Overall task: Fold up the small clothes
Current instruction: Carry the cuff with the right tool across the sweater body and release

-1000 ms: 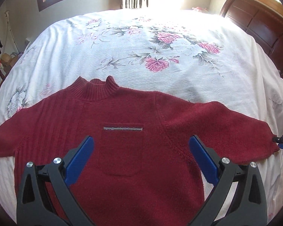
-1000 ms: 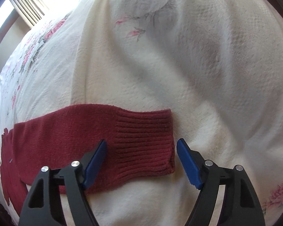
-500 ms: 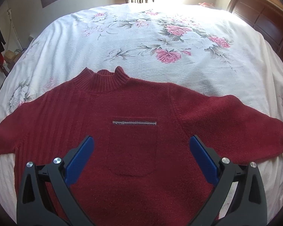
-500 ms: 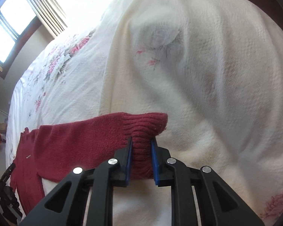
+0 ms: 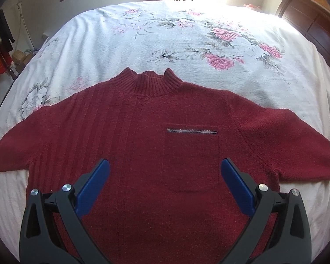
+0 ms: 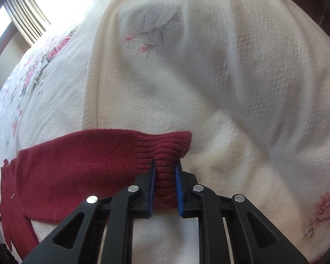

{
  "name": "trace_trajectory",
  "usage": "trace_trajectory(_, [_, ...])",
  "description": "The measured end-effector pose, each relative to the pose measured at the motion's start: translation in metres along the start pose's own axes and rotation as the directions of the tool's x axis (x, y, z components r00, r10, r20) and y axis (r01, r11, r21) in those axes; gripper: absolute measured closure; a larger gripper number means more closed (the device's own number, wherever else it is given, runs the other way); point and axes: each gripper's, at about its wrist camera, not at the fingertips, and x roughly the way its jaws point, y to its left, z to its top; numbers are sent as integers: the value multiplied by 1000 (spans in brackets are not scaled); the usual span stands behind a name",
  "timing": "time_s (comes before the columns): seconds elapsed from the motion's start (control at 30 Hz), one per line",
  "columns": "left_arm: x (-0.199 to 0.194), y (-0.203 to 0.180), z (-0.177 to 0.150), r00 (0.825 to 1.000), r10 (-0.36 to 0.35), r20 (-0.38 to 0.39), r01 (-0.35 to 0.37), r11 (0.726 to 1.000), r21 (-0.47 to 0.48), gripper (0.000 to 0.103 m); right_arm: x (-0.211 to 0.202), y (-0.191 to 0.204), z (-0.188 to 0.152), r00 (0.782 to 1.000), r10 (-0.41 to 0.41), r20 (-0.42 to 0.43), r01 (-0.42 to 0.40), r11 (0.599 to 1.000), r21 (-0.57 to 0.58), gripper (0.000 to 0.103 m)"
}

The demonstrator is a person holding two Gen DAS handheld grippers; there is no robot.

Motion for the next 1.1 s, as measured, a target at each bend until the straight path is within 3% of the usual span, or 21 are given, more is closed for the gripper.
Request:
trace_trajectory(0.1, [-4, 21, -2, 1000, 7, 6, -7, 1000, -22, 3, -34, 40, -4, 996, 39, 74, -32, 995, -96, 88])
trace_trajectory(0.2, [-6, 39, -7, 1000, 4, -1, -4, 999, -53, 3, -57, 92, -13, 989, 124, 87, -105, 975, -197, 88])
trace_trajectory(0.37, [-10, 65, -16, 1000, -7, -13, 6, 996, -88, 3, -67, 184, -33, 965, 263, 20, -243, 917, -316, 88])
trace_trajectory(0.63, [-15, 97, -25, 1000, -6, -10, 5, 993, -119, 3, -50, 314, -94, 930, 350, -110, -360, 816, -451, 88])
trace_trajectory(0.73, [-15, 104, -28, 1000, -7, -10, 6, 993, -118, 3, -37, 345, -113, 918, 364, -160, -395, 793, -464, 88])
trace_trajectory(0.97, [-11, 102, -35, 999, -20, -27, 17, 994, -105, 3, 7, 375, -141, 923, 309, -229, -383, 793, -474, 88])
trace_trajectory(1.1, [-9, 90, -37, 999, -33, -36, 30, 996, -84, 3, 13, 376, -149, 893, 351, -281, -446, 769, -458, 80])
